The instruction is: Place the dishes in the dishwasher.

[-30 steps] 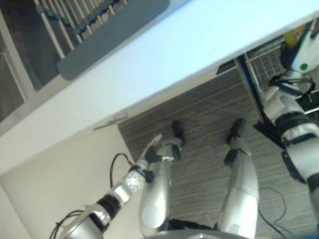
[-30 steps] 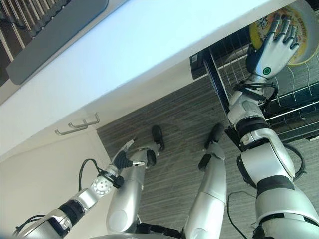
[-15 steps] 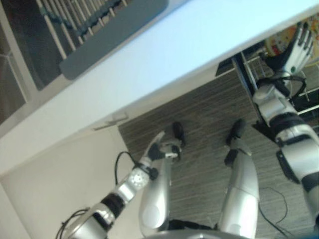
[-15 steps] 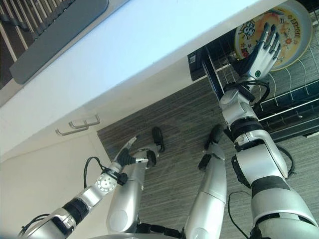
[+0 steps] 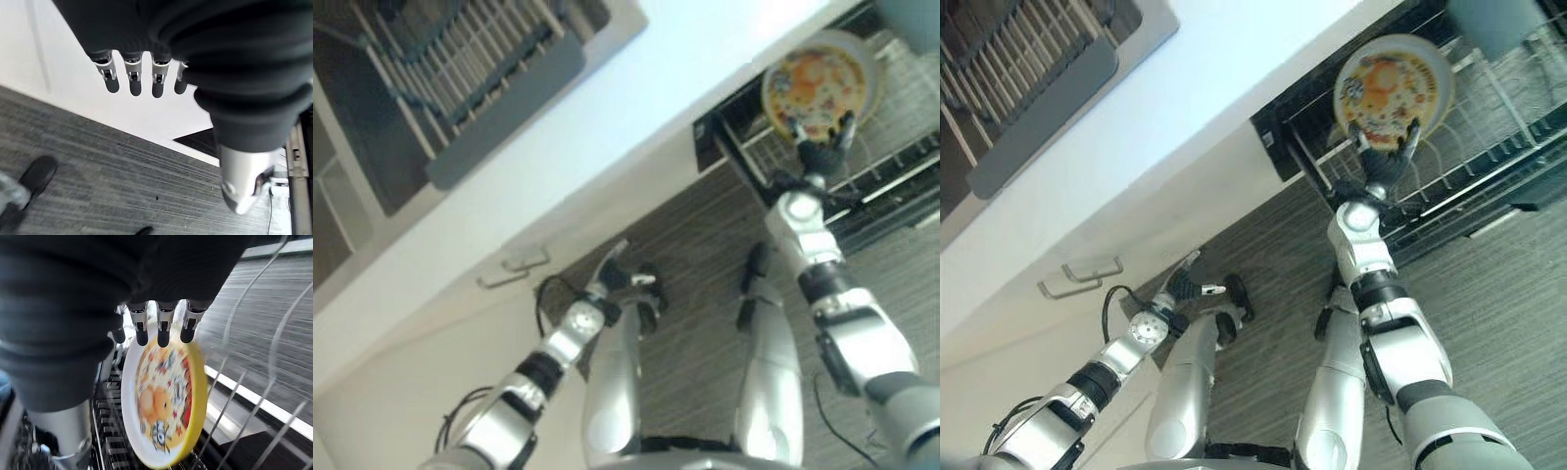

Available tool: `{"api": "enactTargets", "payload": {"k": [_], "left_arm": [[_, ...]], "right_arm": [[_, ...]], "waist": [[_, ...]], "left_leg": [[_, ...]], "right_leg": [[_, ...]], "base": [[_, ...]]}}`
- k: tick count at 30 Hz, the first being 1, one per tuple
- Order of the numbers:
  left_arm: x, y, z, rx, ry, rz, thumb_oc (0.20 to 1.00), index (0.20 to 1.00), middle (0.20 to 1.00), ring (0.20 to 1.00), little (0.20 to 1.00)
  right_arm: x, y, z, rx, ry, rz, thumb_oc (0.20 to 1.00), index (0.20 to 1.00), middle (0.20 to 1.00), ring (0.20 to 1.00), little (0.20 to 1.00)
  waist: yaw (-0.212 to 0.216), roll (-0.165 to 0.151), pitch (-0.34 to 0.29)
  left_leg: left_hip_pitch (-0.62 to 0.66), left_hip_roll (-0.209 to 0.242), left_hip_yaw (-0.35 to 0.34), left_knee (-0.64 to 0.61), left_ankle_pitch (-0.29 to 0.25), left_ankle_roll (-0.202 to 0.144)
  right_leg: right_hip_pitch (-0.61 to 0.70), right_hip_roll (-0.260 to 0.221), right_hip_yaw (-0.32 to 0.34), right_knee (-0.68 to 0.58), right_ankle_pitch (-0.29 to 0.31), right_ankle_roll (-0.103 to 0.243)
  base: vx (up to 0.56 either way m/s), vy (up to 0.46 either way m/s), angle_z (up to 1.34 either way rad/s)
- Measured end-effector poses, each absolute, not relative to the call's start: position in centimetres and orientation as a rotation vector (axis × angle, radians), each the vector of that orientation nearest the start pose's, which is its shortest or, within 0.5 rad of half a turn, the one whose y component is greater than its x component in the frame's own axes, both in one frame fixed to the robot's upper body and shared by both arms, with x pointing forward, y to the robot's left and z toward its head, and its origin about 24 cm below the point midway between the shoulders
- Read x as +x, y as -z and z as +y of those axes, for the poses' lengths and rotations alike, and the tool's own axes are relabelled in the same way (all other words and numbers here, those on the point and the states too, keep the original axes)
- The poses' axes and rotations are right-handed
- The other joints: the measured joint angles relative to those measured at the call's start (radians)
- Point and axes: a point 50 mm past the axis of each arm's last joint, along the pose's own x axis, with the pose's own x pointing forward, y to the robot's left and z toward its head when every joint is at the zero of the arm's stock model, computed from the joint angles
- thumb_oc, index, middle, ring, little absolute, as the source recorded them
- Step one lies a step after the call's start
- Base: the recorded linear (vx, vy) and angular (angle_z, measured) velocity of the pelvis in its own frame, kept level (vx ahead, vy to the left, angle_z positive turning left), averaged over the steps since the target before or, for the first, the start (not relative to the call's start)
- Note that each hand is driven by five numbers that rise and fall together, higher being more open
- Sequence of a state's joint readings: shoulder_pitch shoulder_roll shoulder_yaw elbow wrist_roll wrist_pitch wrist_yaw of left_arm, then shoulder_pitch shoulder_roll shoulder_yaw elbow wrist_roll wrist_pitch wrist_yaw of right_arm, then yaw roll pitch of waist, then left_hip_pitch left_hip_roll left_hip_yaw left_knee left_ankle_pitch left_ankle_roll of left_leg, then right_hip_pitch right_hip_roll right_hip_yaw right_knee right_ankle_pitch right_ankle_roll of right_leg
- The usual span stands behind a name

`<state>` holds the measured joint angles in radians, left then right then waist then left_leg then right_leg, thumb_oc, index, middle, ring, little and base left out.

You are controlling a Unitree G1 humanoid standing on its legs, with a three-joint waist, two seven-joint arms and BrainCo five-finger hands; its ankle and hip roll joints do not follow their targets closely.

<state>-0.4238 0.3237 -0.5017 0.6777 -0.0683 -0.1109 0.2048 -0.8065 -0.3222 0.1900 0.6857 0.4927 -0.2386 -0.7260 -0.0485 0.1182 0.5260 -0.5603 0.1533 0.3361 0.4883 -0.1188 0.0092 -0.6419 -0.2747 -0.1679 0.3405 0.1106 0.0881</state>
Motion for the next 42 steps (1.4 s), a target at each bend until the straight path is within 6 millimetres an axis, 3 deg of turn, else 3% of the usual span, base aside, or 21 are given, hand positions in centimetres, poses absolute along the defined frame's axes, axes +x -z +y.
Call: {"api": "enactTargets", "payload": {"k": [2,3,6,9,12,13,16,17,18,21,23,27,30,32,35,37,39,42], "left_arm": [[31.2,0.4,14.7,0.519,0.176,0.219,1.000,1.000,1.000,1.000,1.000],[31.1,0.9,15.3,0.524,0.159,0.266,1.000,1.000,1.000,1.000,1.000],[30.5,2.3,15.9,0.535,0.141,0.386,1.000,1.000,1.000,1.000,1.000],[28.4,4.7,16.4,0.494,0.126,0.511,1.000,1.000,1.000,1.000,1.000],[24.9,8.0,17.4,0.464,0.120,0.700,1.000,1.000,1.000,1.000,1.000],[22.5,9.9,17.7,0.401,0.098,0.804,1.000,1.000,1.000,1.000,1.000],[15.0,14.3,18.0,0.275,0.080,1.062,1.000,1.000,1.000,1.000,1.000],[13.7,14.8,18.0,0.192,0.063,1.113,1.000,1.000,1.000,1.000,1.000],[13.0,15.0,18.0,0.180,0.080,1.139,1.000,1.000,1.000,1.000,1.000],[11.7,15.6,18.1,0.103,0.101,1.198,1.000,1.000,1.000,1.000,1.000],[11.2,15.7,18.2,0.070,0.101,1.211,1.000,1.000,1.000,1.000,1.000],[10.0,16.1,18.5,-0.024,0.043,1.217,1.000,1.000,1.000,1.000,1.000],[9.8,16.2,18.2,-0.044,0.051,1.226,1.000,1.000,1.000,1.000,1.000],[9.7,16.3,18.1,-0.050,0.058,1.232,1.000,1.000,1.000,1.000,1.000],[10.9,15.9,18.3,-0.036,0.068,1.191,1.000,1.000,1.000,1.000,1.000],[13.0,15.3,18.7,-0.008,0.071,1.137,1.000,1.000,1.000,1.000,1.000],[14.9,14.6,19.2,0.020,0.078,1.099,1.000,1.000,1.000,1.000,1.000],[17.6,13.4,20.0,0.060,0.066,1.052,1.000,1.000,1.000,1.000,1.000]], "right_arm": [[37.6,-14.3,-18.6,0.111,0.541,-0.217,1.000,1.000,1.000,1.000,1.000],[37.3,-13.7,-18.2,0.094,0.486,-0.210,1.000,1.000,1.000,1.000,1.000],[36.4,-12.0,-17.1,0.073,0.380,-0.179,1.000,1.000,1.000,1.000,1.000],[35.6,-12.3,-16.4,0.083,0.325,-0.225,1.000,1.000,1.000,1.000,1.000],[34.6,-11.8,-15.8,0.102,0.256,-0.234,1.000,1.000,1.000,1.000,1.000],[34.1,-11.4,-15.7,0.110,0.241,-0.228,1.000,1.000,1.000,1.000,1.000],[32.8,-10.9,-16.1,0.099,0.218,-0.240,1.000,1.000,1.000,1.000,1.000],[32.6,-11.2,-16.9,0.077,0.239,-0.259,1.000,1.000,1.000,1.000,1.000],[32.6,-11.7,-17.6,0.055,0.257,-0.282,1.000,1.000,1.000,1.000,1.000],[31.5,-11.8,-19.5,0.049,0.306,-0.301,1.000,1.000,1.000,1.000,1.000],[30.4,-11.2,-21.6,0.025,0.368,-0.292,1.000,1.000,1.000,1.000,1.000],[26.4,-9.9,-26.9,-0.115,0.512,-0.266,1.000,1.000,1.000,1.000,1.000],[23.8,-12.5,-29.6,-0.318,0.607,-0.425,1.000,1.000,1.000,1.000,1.000],[22.8,-12.9,-30.7,-0.321,0.670,-0.461,1.000,1.000,1.000,1.000,1.000],[22.0,-11.1,-32.6,-0.198,0.793,-0.411,1.000,1.000,1.000,1.000,1.000],[21.4,-9.0,-34.3,-0.062,0.909,-0.323,1.000,1.000,1.000,1.000,1.000],[21.2,-8.3,-34.6,0.006,0.942,-0.314,1.000,1.000,1.000,1.000,1.000],[21.2,-7.1,-35.7,0.188,1.014,-0.287,1.000,1.000,1.000,1.000,1.000]], "waist": [[-0.018,-0.018,-0.005],[-0.029,-0.047,-0.035],[-0.033,-0.088,-0.094],[-0.027,-0.095,-0.104],[-0.026,-0.106,-0.167],[-0.022,-0.107,-0.213],[-0.006,-0.112,-0.254],[-0.002,-0.113,-0.286],[0.017,-0.113,-0.312],[0.019,-0.117,-0.348],[0.003,-0.115,-0.354],[-0.037,-0.097,-0.354],[-0.062,-0.082,-0.338],[-0.073,-0.076,-0.334],[-0.078,-0.076,-0.295],[-0.080,-0.083,-0.209],[-0.086,-0.067,-0.168],[-0.089,-0.080,-0.083]], "left_leg": [[0.068,0.010,0.005,-0.006,-0.008,-0.007],[0.110,0.012,0.013,-0.030,-0.009,-0.015],[0.251,0.021,0.015,-0.088,-0.003,-0.037],[0.405,0.031,0.014,-0.130,-0.004,-0.050],[0.505,0.032,0.007,-0.194,0.001,-0.071],[0.523,0.036,0.005,-0.231,0.009,-0.079],[0.621,0.046,-0.001,-0.299,0.033,-0.096],[0.632,0.049,-0.007,-0.324,0.042,-0.099],[0.642,0.047,-0.010,-0.350,0.056,-0.104],[0.683,0.045,-0.009,-0.409,0.083,-0.111],[0.687,0.046,0.002,-0.424,0.088,-0.112],[0.699,0.044,0.009,-0.452,0.100,-0.114],[0.697,0.049,0.032,-0.451,0.100,-0.113],[0.680,0.052,0.033,-0.451,0.099,-0.113],[0.636,0.052,0.034,-0.399,0.095,-0.108],[0.587,0.052,0.030,-0.349,0.081,-0.105],[0.550,0.063,0.028,-0.308,0.068,-0.105],[0.446,0.087,-0.002,-0.152,0.015,-0.114]], "right_leg": [[0.068,0.011,0.005,-0.017,-0.004,0.003],[0.101,0.017,0.007,-0.033,-0.009,0.003],[0.248,0.040,-0.007,-0.098,-0.013,0.007],[0.406,0.062,-0.025,-0.133,-0.008,-0.001],[0.498,0.075,-0.041,-0.157,-0.039,-0.016],[0.518,0.078,-0.055,-0.179,-0.048,-0.005],[0.608,0.107,-0.076,-0.211,-0.058,-0.025],[0.624,0.109,-0.094,-0.221,-0.063,-0.028],[0.622,0.112,-0.098,-0.215,-0.069,-0.025],[0.638,0.123,-0.106,-0.219,-0.073,-0.016],[0.635,0.127,-0.106,-0.228,-0.071,-0.015],[0.631,0.132,-0.098,-0.235,-0.072,-0.014],[0.615,0.137,-0.086,-0.232,-0.078,-0.005],[0.593,0.135,-0.084,-0.225,-0.084,-0.008],[0.531,0.125,-0.073,-0.155,-0.105,-0.016],[0.475,0.108,-0.063,-0.090,-0.124,-0.026],[0.436,0.101,-0.058,-0.046,-0.140,-0.029],[0.335,0.079,-0.057,0.110,-0.205,-0.053]], "base": [[0.02,0.000,-0.20],[0.02,-0.023,-0.16],[-0.02,-0.030,-0.07],[0.07,-0.015,-0.02],[0.15,-0.062,0.09],[0.20,-0.151,0.10],[0.20,-0.105,0.11],[0.17,-0.081,0.21],[0.14,-0.069,0.22],[0.09,-0.041,0.03],[0.08,-0.033,-0.08],[0.02,-0.046,-0.09],[-0.03,-0.048,-0.15],[-0.13,-0.022,-0.05],[-0.11,-0.016,-0.06],[-0.09,-0.062,0.00],[-0.15,-0.069,0.02],[-0.04,-0.026,0.09]]}}
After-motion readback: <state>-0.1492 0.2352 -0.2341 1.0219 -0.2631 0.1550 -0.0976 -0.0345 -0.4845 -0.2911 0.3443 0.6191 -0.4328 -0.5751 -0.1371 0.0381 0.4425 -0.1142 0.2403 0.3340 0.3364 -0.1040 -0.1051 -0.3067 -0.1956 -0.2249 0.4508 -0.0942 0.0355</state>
